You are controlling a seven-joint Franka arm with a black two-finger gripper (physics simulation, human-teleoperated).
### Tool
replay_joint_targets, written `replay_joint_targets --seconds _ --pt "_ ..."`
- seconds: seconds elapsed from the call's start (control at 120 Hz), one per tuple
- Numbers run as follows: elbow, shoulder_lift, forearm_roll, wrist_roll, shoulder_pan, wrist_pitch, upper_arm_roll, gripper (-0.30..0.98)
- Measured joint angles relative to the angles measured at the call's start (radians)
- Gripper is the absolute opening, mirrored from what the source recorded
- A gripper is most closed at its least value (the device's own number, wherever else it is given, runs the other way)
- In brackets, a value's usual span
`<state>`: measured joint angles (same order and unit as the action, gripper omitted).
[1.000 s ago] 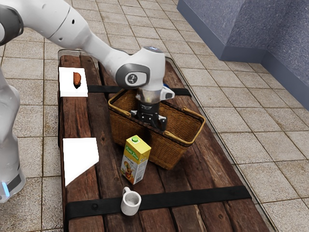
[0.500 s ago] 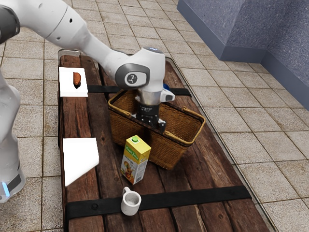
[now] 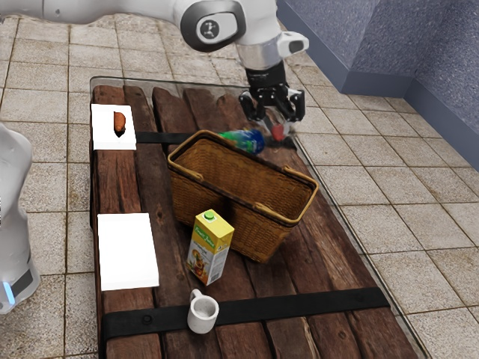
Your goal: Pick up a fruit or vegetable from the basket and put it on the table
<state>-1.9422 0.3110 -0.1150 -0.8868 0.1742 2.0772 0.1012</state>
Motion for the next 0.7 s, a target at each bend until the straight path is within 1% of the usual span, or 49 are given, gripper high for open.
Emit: replay_joint_targets --seconds 0.033,0.075,0.15,0.3,0.483,0.5,0.55,0.592,0.642,0.7 --pt "0.078 -0.024 0.025 -0.005 -0.043 -0.024 0.002 0.16" --pt "0.146 -0.062 0.047 -0.011 -0.125 -0.049 0.003 0.16" --pt "0.200 -0.103 0.065 -0.020 -0.234 -0.085 0.003 0.16" --pt "0.217 -0.138 0.072 -0.036 -0.319 -0.127 0.002 0.15" --pt "0.217 -0.144 0.059 -0.038 -0.474 -0.155 0.001 0.15" --pt "0.216 -0.144 0.057 -0.037 -0.483 -0.158 0.001 0.17" --pt "0.213 -0.142 0.039 -0.034 -0.501 -0.163 0.005 0.32" --pt "0.209 -0.141 0.027 -0.031 -0.510 -0.166 0.007 0.42" --pt "0.191 -0.132 0.018 -0.029 -0.511 -0.170 0.008 0.50" --pt "0.151 -0.099 0.002 -0.051 -0.517 -0.169 0.003 0.56"
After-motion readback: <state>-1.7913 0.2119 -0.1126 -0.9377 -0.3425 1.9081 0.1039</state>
